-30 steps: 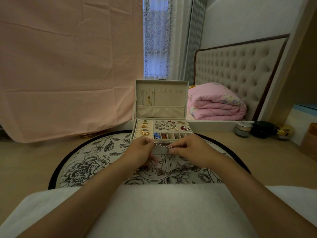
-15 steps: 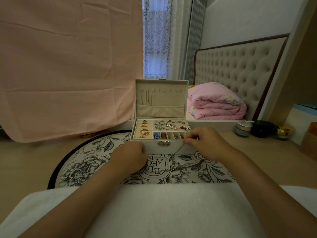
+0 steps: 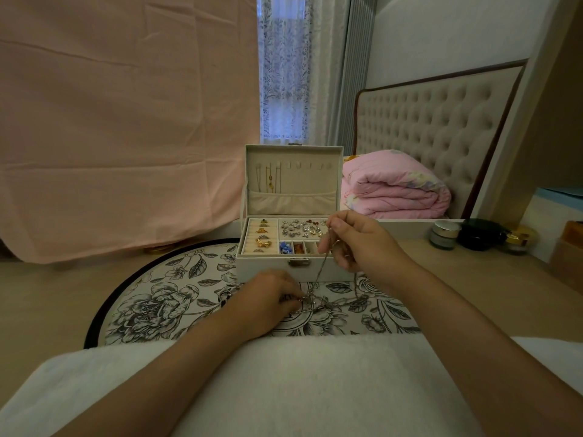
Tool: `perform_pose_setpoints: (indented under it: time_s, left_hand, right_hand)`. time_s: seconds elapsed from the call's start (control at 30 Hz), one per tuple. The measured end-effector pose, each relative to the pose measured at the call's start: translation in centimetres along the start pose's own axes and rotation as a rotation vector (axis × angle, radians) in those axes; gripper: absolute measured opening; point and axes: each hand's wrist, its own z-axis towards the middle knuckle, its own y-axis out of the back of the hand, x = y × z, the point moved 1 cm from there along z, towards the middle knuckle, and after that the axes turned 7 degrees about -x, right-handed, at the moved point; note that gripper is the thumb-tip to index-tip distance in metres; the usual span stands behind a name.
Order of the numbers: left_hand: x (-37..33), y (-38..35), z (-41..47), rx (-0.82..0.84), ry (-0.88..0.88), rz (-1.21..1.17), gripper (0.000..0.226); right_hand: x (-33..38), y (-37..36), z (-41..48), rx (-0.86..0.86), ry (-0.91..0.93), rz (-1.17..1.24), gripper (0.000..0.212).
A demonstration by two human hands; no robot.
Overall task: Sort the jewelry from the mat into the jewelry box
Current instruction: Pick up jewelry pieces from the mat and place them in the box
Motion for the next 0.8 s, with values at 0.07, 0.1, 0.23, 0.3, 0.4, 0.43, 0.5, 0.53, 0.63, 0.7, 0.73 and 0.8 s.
perform_pose_setpoints:
  time_s: [0.07,0.1,0.23,0.3,0.4,0.43,0.5,0.53,0.63,0.7,0.73,0.8]
  left_hand:
    - [0.3,0.1,-0.1,-0.048,0.054,-0.08,0.014]
    - [0.3,0.3,-0.2,-0.081,0.093,-0.134,0.011]
    - [0.3,1.5,0.0,-0.196,0.261,-0.414,0.014]
    - [0.5,2.2,0.0,-0.25,0.349,-0.517,0.017]
    - [0.8,3.4,0.0,-0.317,0.371,-0.394,0.018]
    - [0.8,3.8,-0.1,-0.322,0.35,-0.309,0.018]
    - [0.7,4.7,-0.3,-0.265,0.309,-0.169,0.019]
    - [0.7,5.0,-0.3,-0.196,0.301,-0.131,0.02]
    - [0.4,5.5,-0.4,0.067,0.304,-0.056,0.025]
    - [0.5,5.3,-0.5,0.19,0.296,-0.056,0.027]
    - [0.6,5.1,-0.4,0.226,0.289,-0.052,0.027]
    - [0.7,4.6,-0.2,0.229,0.239,0.035,0.041]
  right_hand:
    - [0.1,0.2,0.1,-0.033,0.004,0.034,0.019]
    - [0.0,0.5,0.2,-0.059,0.001,0.031,0.019]
    - [-1.0,1.8,0.7,-0.143,0.112,-0.35,0.013]
    - [-1.5,2.5,0.5,-0.041,0.133,-0.64,0.007]
    - [-1.9,2.9,0.1,0.101,0.042,-1.017,0.022]
    - [-2.1,2.9,0.1,0.119,0.025,-1.076,0.02]
    - [-2.5,3.0,0.3,0.117,0.022,-1.184,0.018]
    - [-2.7,3.1,0.4,0.121,0.017,-1.241,0.018]
    - [-3.1,3.3,0.4,0.157,-0.01,-1.375,0.015]
    - [-3.1,3.2,0.4,0.184,-0.008,-1.42,0.012]
    - [-3.0,3.0,0.3,0.199,0.001,-1.444,0.013]
    - [-2.8,2.5,0.3,0.241,0.017,-1.496,0.013]
